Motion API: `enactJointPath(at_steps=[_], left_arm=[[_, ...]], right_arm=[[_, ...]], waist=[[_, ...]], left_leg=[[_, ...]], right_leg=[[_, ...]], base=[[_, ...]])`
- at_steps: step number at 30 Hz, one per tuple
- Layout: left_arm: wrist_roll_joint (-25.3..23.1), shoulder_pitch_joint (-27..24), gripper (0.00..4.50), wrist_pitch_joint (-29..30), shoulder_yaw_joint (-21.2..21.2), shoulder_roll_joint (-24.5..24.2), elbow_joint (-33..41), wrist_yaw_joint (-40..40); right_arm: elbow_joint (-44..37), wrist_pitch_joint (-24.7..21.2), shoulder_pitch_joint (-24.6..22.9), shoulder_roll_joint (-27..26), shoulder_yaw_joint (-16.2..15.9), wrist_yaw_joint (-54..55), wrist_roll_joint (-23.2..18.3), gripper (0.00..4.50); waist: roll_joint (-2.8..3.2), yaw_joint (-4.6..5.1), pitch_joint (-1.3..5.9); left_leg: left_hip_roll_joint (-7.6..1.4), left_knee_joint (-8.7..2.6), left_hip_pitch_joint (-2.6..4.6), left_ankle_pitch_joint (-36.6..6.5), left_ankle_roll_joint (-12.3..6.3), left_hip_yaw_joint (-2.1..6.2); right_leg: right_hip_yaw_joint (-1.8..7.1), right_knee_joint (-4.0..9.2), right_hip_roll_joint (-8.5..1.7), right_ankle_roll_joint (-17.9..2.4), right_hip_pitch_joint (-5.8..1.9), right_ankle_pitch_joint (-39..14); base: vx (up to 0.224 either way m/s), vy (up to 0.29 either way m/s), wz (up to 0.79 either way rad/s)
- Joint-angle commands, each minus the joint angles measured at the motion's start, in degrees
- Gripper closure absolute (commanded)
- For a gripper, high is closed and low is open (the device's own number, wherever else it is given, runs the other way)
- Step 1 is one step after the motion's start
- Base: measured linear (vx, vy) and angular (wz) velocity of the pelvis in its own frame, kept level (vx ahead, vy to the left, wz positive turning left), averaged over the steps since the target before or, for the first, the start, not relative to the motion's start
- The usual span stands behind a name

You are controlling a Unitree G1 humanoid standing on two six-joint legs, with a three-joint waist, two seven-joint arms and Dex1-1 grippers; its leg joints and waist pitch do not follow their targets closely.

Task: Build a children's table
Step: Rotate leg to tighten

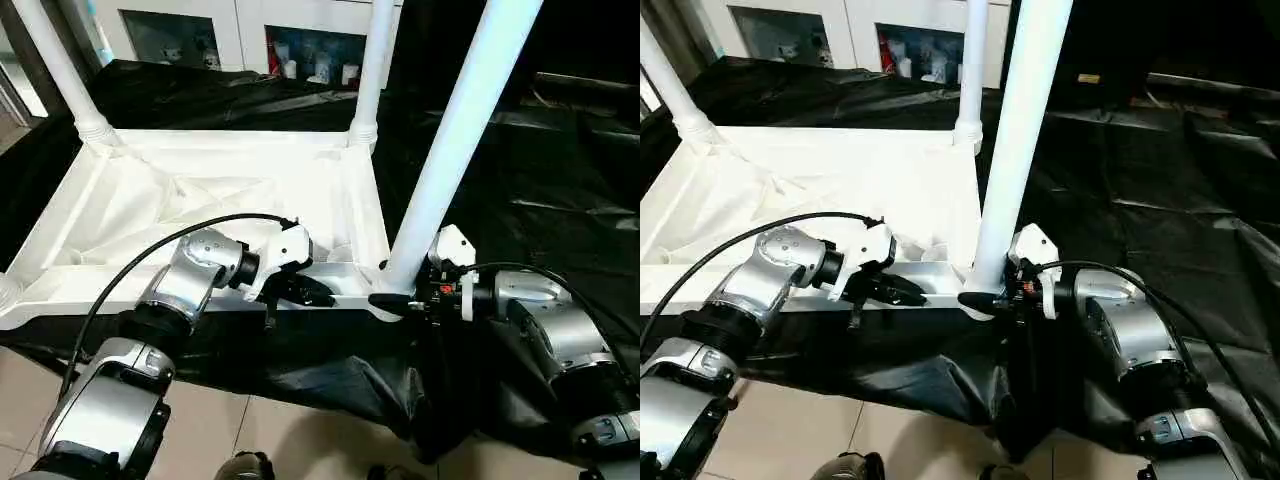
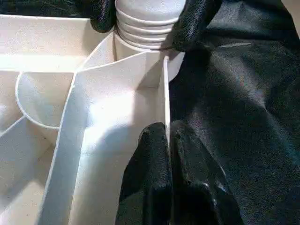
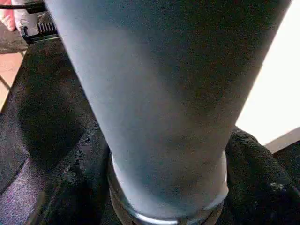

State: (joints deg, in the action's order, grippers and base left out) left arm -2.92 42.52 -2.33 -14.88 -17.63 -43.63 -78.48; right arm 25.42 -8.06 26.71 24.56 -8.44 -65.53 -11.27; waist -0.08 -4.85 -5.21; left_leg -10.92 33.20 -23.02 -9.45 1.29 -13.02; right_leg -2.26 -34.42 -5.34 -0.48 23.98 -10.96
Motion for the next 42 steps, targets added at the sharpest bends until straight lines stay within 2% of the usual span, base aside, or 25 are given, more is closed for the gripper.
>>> enactJointPath(at_steps=[1, 5, 6, 8, 9, 11, 13, 14, 15, 16, 18, 19, 21, 23, 24, 26, 29, 30, 31, 32, 33, 34, 36, 40, 42], left_arm=[[1.7, -1.2, 4.5, -0.2, -0.2, 1.6, 1.2, 0.2], [0.3, -0.2, 4.5, -0.9, 0.6, 3.4, -0.7, 6.7], [-0.5, 0.6, 4.5, -0.3, 0.9, 4.3, -1.9, 10.0], [-1.5, 1.9, 4.5, 0.9, 1.4, 6.0, -3.8, 15.3], [-1.7, 2.4, 4.5, 1.5, 1.6, 6.7, -4.6, 17.2], [-2.2, 3.8, 4.5, 2.7, 2.1, 9.3, -6.4, 22.4], [-2.8, 4.9, 4.5, 3.8, 2.2, 12.1, -8.0, 27.4], [-2.9, 5.3, 4.5, 4.3, 2.2, 13.2, -8.5, 29.0], [-3.0, 5.6, 4.5, 4.6, 2.4, 14.2, -9.0, 30.6], [-3.0, 5.9, 4.5, 4.9, 2.5, 15.0, -9.3, 31.5], [-3.0, 6.2, 4.5, 4.4, 2.2, 16.2, -9.4, 31.2], [-3.1, 6.3, 4.5, 4.1, 2.1, 16.4, -9.6, 31.1], [-3.1, 6.5, 4.5, 3.5, 1.9, 15.9, -9.6, 29.7], [-3.1, 6.7, 4.5, 3.3, 1.8, 15.4, -9.8, 29.1], [-3.3, 6.6, 4.5, 2.5, 1.7, 14.2, -10.1, 27.7], [-3.3, 6.4, 4.5, 2.4, 1.7, 13.6, -10.1, 27.0], [-2.8, 5.0, 4.5, 0.6, 1.0, 11.1, -8.8, 21.3], [-2.3, 3.6, 4.5, 0.0, 0.2, 9.0, -7.2, 16.0], [-2.3, 3.6, 4.5, 0.0, 0.2, 8.9, -7.2, 16.0], [-2.2, 3.1, 4.5, -0.5, -0.2, 8.0, -6.7, 14.0], [-2.0, 2.7, 4.5, -1.2, -0.4, 7.2, -6.3, 12.2], [-1.6, 2.3, 4.5, -1.8, -0.4, 6.5, -5.8, 10.4], [0.0, 1.3, 4.5, -2.3, -0.1, 5.1, -4.4, 5.9], [1.3, 0.6, 4.5, -1.7, -0.2, 2.8, -2.8, 1.5], [1.5, 0.4, 4.5, -1.5, 0.0, 1.6, -2.3, 0.1]], right_arm=[[0.1, 0.0, -0.2, -0.7, -0.7, 0.9, 0.9, 1.72], [4.4, 0.2, -0.3, -3.4, 0.9, 12.5, 4.3, 1.73], [5.9, -0.7, -0.3, -5.2, 2.4, 18.0, 4.5, 1.73], [7.7, -2.4, -0.3, -8.3, 4.9, 25.9, 4.2, 1.73], [8.3, -3.0, -0.2, -9.4, 5.8, 28.5, 4.0, 1.73], [10.0, -4.4, 0.3, -12.7, 7.9, 36.2, 3.7, 1.74], [11.7, -5.2, 1.1, -16.1, 9.0, 42.3, 3.6, 1.74], [12.3, -5.3, 1.5, -17.4, 9.2, 44.0, 3.6, 1.74], [13.0, -4.8, 2.0, -18.4, 8.8, 44.9, 4.0, 1.74], [13.4, -4.3, 2.3, -19.1, 8.1, 45.2, 4.6, 1.74], [13.2, -2.5, 2.4, -20.2, 5.5, 43.3, 6.3, 1.74], [13.1, -2.0, 2.5, -20.4, 5.0, 43.2, 6.7, 1.39], [12.8, -1.2, 2.9, -20.4, 4.9, 42.6, 6.8, 1.01], [12.9, -0.9, 3.1, -20.0, 5.1, 42.4, 6.7, 0.94], [12.8, 0.6, 3.4, -18.8, 5.0, 41.0, 7.0, 0.69], [12.4, 1.2, 3.4, -18.1, 4.9, 39.3, 6.7, 0.69], [10.1, 1.8, 2.9, -14.3, 5.6, 31.0, 4.6, 0.69], [7.8, 2.0, 2.1, -11.0, 5.1, 23.7, 3.5, 0.69], [7.8, 2.0, 2.1, -10.9, 5.1, 23.6, 3.5, 0.69], [6.7, 2.1, 1.7, -9.3, 4.7, 20.2, 2.8, 0.69], [5.7, 2.1, 1.4, -8.0, 4.3, 17.3, 2.3, 0.69], [4.8, 2.0, 1.0, -6.6, 3.7, 14.3, 1.9, 0.69], [2.5, 1.5, 0.2, -3.4, 2.5, 8.0, 0.9, 0.69], [0.8, 0.6, 0.1, -0.5, 1.4, 1.8, 0.1, 0.69], [1.4, 0.3, 0.8, 0.1, 1.1, 0.2, 0.2, 0.69]], waist=[[-1.26, 0.14, 3.93], [-1.11, 0.38, 4.03], [-1.1, 0.8, 3.92], [-1.15, 1.16, 3.93], [-1.18, 1.65, 3.63], [-1.12, 1.69, 3.66], [-0.77, 1.97, 3.48], [-0.86, 2.06, 3.52], [-0.52, 2.01, 3.46], [-0.8, 2.16, 3.53], [-0.96, 2.02, 3.5], [-0.79, 1.97, 3.47], [-0.9, 1.94, 3.58], [-0.79, 1.94, 3.59], [-0.7, 1.95, 3.55], [-0.78, 1.97, 3.65], [-0.86, 1.95, 3.73], [-0.9, 1.88, 3.73], [-1.06, 1.75, 3.77], [-0.93, 1.67, 3.79], [-0.85, 1.49, 3.9], [-0.85, 1.49, 3.9], [-0.7, 0.92, 4.07], [-0.76, 0.7, 4.04], [-0.83, 0.65, 3.85]], left_leg=[[-2.82, -3.35, 1.92, -7.8, -5.77, 1.36], [-2.71, -3.33, 1.86, -7.3, -5.47, 1.44], [-2.62, -3.41, 1.87, -7.8, -5.05, 1.41], [-2.58, -3.62, 2.0, -9.7, -3.59, 1.62], [-2.51, -3.95, 2.2, -12.7, -2.11, 1.73], [-2.56, -4.04, 2.33, -13.9, -1.3, 1.8], [-2.59, -4.41, 2.44, -16.1, -0.17, 2.02], [-2.61, -4.5, 2.59, -16.5, 0.28, 2.05], [-2.63, -4.62, 2.88, -17.6, 0.95, 2.14], [-2.49, -4.68, 2.76, -17.4, 1.03, 2.14], [-2.37, -4.63, 2.72, -17.4, 0.36, 2.1], [-2.3, -4.62, 2.64, -17.2, -0.24, 2.15], [-2.28, -4.59, 2.54, -16.3, -1.0, 2.13], [-2.28, -4.61, 2.46, -16.0, -1.14, 2.17], [-2.31, -4.68, 2.37, -16.0, -1.29, 2.23], [-2.31, -4.61, 2.44, -16.1, -1.43, 2.19], [-2.37, -4.42, 2.19, -14.4, -2.71, 2.12], [-2.33, -4.28, 2.08, -13.5, -3.43, 2.09], [-2.31, -4.18, 1.99, -12.8, -4.06, 2.08], [-2.41, -4.01, 1.86, -11.2, -5.21, 1.91], [-2.5, -3.79, 1.71, -9.2, -6.18, 1.8], [-2.5, -3.79, 1.71, -9.2, -6.18, 1.8], [-2.78, -3.46, 2.08, -7.2, -7.2, 1.48], [-2.86, -3.43, 1.99, -7.4, -7.68, 1.45], [-2.92, -3.61, 2.06, -9.0, -6.65, 1.48]], right_leg=[[1.9, 3.01, -3.11, -15.0, -2.63, -4.4], [1.96, 3.05, -3.22, -14.8, -2.54, -4.6], [2.03, 3.22, -3.11, -14.7, -2.31, -5.3], [1.99, 3.57, -3.23, -14.2, -2.47, -8.4], [2.05, 4.19, -3.25, -13.4, -2.26, -12.8], [2.09, 4.47, -3.34, -12.6, -2.27, -15.1], [2.17, 4.83, -3.38, -11.4, -2.05, -18.1], [2.15, 4.98, -3.36, -11.1, -2.01, -18.6], [2.11, 5.19, -3.42, -10.8, -1.88, -19.7], [2.07, 5.29, -3.33, -10.5, -2.16, -19.1], [2.17, 5.47, -3.38, -10.0, -2.12, -18.8], [2.25, 5.52, -3.53, -9.8, -2.22, -18.7], [2.22, 5.49, -3.45, -9.8, -2.3, -17.7], [2.18, 5.44, -3.46, -10.0, -2.35, -17.4], [2.13, 5.41, -3.44, -10.0, -2.4, -17.3], [2.14, 5.43, -3.48, -10.1, -2.41, -17.1], [2.13, 4.98, -3.42, -11.1, -2.71, -13.5], [2.1, 4.79, -3.39, -11.6, -2.83, -12.0], [2.04, 4.72, -3.36, -11.8, -3.15, -10.9], [2.1, 4.33, -3.31, -12.5, -3.02, -8.0], [1.87, 3.83, -3.14, -13.8, -3.28, -4.9], [1.87, 3.83, -3.14, -13.8, -3.28, -4.9], [1.75, 3.18, -2.95, -16.0, -3.19, -0.4], [1.7, 2.93, -3.02, -16.8, -3.15, 0.0], [1.7, 3.28, -3.16, -16.5, -2.96, -3.7]], base=[[0.0, 0.0, 0.0], [0.0, 0.0, 0.0], [0.0, 0.0, 0.0], [0.0, 0.0, 0.0], [0.0, 0.0, 0.0], [0.0, 0.0, 0.0], [0.0, 0.0, 0.0], [0.0, 0.0, 0.0], [0.0, 0.0, 0.0], [0.0, 0.0, 0.0], [0.0, 0.0, 0.0], [0.0, 0.0, 0.0], [0.0, 0.0, 0.0], [0.0, 0.0, 0.0], [0.0, 0.0, 0.0], [0.0, 0.0, 0.0], [0.0, 0.0, 0.0], [0.0, 0.0, 0.0], [0.0, 0.0, 0.0], [0.0, 0.0, 0.0], [0.0, 0.0, 0.0], [0.0, 0.0, 0.0], [0.0, 0.0, 0.0], [0.0, 0.0, 0.0], [0.0, 0.0, 0.0]])
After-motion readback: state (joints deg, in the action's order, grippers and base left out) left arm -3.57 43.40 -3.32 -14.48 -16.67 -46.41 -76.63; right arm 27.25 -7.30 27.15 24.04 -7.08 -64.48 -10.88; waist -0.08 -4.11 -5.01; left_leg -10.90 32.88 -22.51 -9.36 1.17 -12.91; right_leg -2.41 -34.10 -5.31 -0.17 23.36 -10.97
